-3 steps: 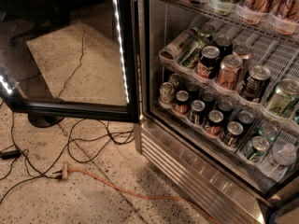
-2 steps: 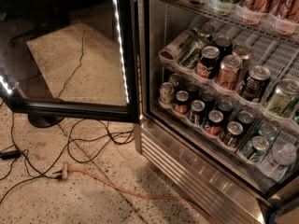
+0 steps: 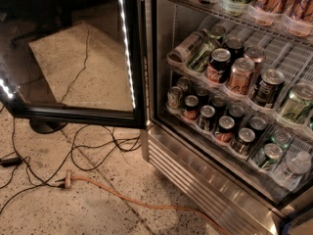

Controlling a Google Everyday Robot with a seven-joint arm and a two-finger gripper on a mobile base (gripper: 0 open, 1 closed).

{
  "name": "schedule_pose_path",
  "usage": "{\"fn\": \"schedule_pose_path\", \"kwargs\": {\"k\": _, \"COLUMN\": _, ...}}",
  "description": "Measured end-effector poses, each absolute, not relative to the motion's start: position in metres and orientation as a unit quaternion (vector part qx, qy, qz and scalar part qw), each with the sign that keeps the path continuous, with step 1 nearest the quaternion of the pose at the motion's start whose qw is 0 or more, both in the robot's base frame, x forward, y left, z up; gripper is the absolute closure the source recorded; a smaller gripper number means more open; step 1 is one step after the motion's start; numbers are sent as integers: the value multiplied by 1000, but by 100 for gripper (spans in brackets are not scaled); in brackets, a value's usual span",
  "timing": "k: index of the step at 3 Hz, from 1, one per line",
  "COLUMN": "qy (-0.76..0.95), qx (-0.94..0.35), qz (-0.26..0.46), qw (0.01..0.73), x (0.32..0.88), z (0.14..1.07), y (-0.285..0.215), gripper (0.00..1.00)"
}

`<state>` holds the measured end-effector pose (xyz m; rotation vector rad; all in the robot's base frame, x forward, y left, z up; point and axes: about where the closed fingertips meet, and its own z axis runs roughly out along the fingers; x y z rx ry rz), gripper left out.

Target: Pick blue plastic bottle from top shelf of fridge

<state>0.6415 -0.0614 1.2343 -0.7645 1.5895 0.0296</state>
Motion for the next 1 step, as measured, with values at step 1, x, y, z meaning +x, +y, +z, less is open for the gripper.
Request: {"fn": "schedule_pose_path", "kwargs": {"k": 1, "qy": 691, "qx": -331, "qz": 15, "qw": 642, "x": 629, "z": 1250, "y": -67, "gripper": 0}}
